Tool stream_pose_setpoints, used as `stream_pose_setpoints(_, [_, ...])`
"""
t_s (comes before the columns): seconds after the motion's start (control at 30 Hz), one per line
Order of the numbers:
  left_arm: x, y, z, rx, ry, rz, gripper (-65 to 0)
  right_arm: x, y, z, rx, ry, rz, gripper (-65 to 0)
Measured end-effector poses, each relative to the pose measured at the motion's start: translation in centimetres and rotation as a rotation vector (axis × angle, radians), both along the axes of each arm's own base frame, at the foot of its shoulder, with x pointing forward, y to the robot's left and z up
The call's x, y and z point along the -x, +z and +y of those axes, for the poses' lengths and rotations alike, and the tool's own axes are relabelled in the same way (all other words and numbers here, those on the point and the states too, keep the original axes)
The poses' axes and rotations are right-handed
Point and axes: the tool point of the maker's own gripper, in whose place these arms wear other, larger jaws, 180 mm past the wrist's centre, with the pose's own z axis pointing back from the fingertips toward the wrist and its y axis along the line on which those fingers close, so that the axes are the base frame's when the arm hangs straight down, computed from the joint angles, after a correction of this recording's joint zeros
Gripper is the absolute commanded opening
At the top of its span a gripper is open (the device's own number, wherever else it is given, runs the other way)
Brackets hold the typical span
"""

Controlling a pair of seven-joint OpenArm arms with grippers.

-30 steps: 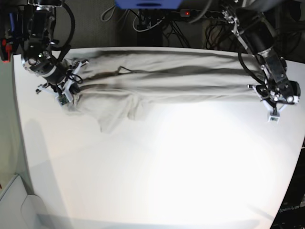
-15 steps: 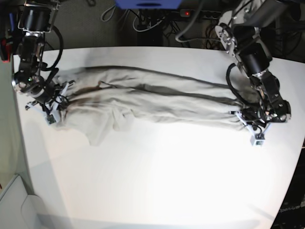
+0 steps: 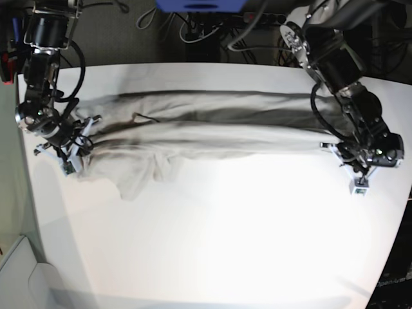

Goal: Layout the t-shirt on the table in an organized manner, then fold the t-shirt properly
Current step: 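Hold the strip ends and pull both grippers apart to straighten it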

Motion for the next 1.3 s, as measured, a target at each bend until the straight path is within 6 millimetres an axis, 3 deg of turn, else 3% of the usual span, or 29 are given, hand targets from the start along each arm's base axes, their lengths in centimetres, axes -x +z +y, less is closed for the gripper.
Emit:
stream_pose_setpoints(0.43, [0.3, 3.4, 1.9, -0.086, 0.027, -0.06, -64.9, 0.0, 0.0, 0.2, -0.009, 0.001, -0.004, -65.0])
stream_pose_setpoints(0.7, [3.1, 0.8, 1.9, -0.082, 0.026, 0.032, -64.9, 0.0, 0.0, 0.2, -0.01, 0.001, -0.003, -65.0])
stream_pose_setpoints(1.13, [4.8, -0.5, 1.8, -0.082, 0.021, 0.071, -64.3, 0.0, -0.1, 0.3, -0.008, 0.003, 0.001, -65.0])
stream_pose_setpoints(1.2, [4.9, -0.6, 1.8, -0.082, 0.021, 0.074, -61.0, 0.0, -0.1, 0.3, -0.008, 0.004, 0.001, -64.7])
stream_pose_setpoints(1.3, [4.9, -0.6, 1.9, -0.084, 0.021, 0.075, -47.5, 0.1, -0.2, 0.3, -0.008, 0.004, 0.004, -58.7])
